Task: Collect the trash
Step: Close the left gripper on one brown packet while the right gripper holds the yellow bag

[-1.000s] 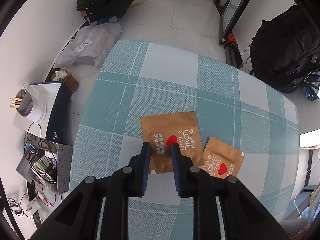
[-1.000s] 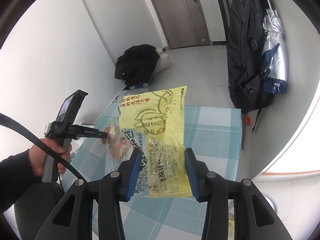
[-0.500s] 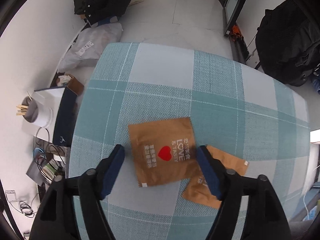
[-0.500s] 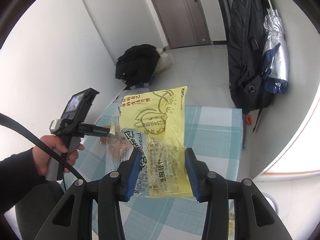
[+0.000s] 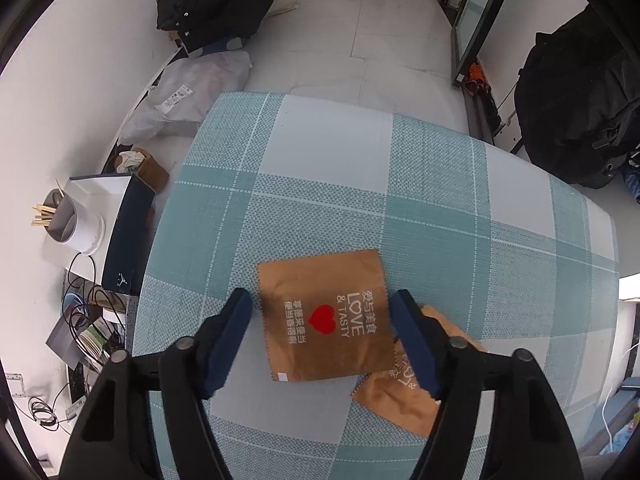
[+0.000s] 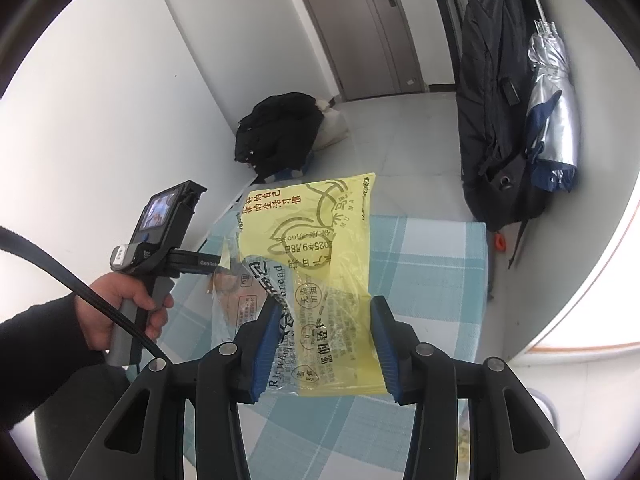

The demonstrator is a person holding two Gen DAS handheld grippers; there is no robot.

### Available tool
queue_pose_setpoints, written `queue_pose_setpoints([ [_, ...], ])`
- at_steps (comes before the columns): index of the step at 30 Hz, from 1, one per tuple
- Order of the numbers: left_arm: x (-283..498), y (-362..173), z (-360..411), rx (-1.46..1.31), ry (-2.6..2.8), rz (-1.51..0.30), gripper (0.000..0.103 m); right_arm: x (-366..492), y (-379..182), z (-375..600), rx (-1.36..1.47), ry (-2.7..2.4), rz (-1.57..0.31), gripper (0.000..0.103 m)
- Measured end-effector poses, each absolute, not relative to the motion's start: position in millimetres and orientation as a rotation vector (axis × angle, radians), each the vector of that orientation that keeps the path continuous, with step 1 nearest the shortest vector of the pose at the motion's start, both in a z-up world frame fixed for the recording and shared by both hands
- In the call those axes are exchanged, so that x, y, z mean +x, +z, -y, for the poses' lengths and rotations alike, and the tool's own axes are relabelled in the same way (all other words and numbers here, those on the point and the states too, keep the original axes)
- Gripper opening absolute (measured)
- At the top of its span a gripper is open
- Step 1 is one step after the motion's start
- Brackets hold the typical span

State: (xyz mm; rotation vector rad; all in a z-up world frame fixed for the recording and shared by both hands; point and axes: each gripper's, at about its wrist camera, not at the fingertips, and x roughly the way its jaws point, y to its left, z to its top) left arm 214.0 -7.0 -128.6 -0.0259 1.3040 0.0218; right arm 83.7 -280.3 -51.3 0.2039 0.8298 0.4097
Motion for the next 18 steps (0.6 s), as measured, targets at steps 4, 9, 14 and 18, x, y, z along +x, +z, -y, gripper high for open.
queue_pose_setpoints([
  [4,213,-126,3,-0.041,0.018,-1.301,0.047,83,-52,281,0.205,0.405,-0.829,0.044],
  [9,213,-125,-5,-0.09,0.017,-1.313,0.037,82,-52,280,0.199,0.402,-0.831,0.044],
  [14,207,-121,-1,-0.033,0.03,-1.291,0.018,82,-53,278,0.192,0.397,-0.832,0.044],
  [18,205,-121,-4,-0.073,0.001,-1.307,0.016,83,-53,275,0.188,0.393,-0.835,0.044],
])
